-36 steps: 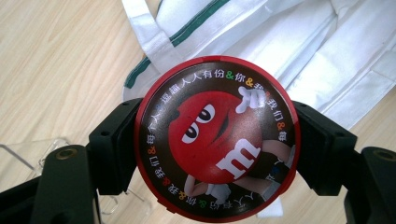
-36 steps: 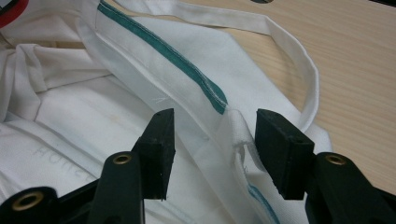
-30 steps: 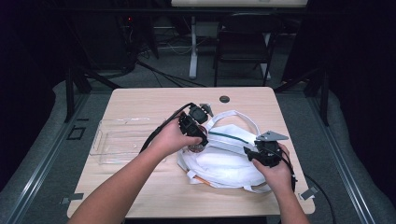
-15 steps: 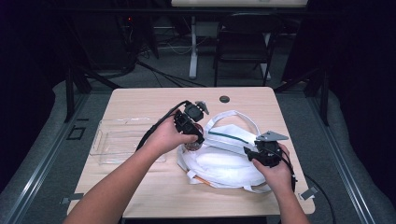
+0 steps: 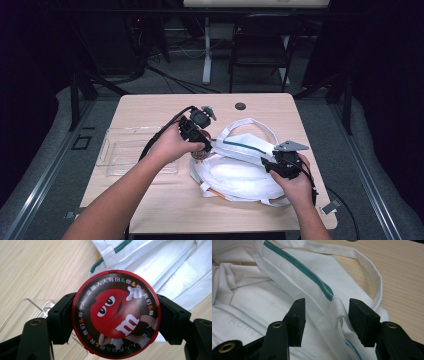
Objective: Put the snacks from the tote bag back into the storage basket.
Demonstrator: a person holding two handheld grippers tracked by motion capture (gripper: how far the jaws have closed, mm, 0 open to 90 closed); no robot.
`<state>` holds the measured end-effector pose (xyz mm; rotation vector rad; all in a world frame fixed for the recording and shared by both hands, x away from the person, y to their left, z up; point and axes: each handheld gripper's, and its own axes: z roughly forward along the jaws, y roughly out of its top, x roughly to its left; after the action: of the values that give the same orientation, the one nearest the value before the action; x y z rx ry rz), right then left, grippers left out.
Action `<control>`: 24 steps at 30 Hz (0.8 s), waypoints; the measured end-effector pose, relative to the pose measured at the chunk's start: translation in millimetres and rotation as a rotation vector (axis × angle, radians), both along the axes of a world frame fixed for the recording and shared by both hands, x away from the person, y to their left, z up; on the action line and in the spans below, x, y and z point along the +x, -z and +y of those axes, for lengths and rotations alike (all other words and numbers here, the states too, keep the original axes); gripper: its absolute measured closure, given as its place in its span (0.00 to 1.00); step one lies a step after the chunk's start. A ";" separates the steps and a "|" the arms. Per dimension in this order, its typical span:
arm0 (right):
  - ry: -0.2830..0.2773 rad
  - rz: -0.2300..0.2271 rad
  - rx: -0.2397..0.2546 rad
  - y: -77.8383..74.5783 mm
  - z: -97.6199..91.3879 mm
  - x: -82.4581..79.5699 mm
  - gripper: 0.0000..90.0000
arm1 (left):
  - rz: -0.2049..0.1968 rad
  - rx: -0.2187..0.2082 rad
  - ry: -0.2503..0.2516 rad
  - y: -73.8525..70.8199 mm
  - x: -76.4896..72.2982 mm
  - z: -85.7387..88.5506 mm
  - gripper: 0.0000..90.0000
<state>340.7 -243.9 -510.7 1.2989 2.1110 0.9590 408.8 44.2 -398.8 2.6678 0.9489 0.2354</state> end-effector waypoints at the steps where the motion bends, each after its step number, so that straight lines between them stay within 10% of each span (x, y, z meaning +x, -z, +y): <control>1: 0.000 0.000 0.000 0.1 0.0 0.0 0.54 | -0.004 -0.003 -0.004 0.3 0.1 0.9 0.28; 24: 0.004 -0.006 0.000 0.3 -0.1 -0.6 0.54 | -0.021 -0.004 -0.067 -6.5 6.5 40.1 0.28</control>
<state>340.1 -244.0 -511.0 1.2986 2.1033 0.9595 415.3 84.3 -392.3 2.6272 1.0315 0.2755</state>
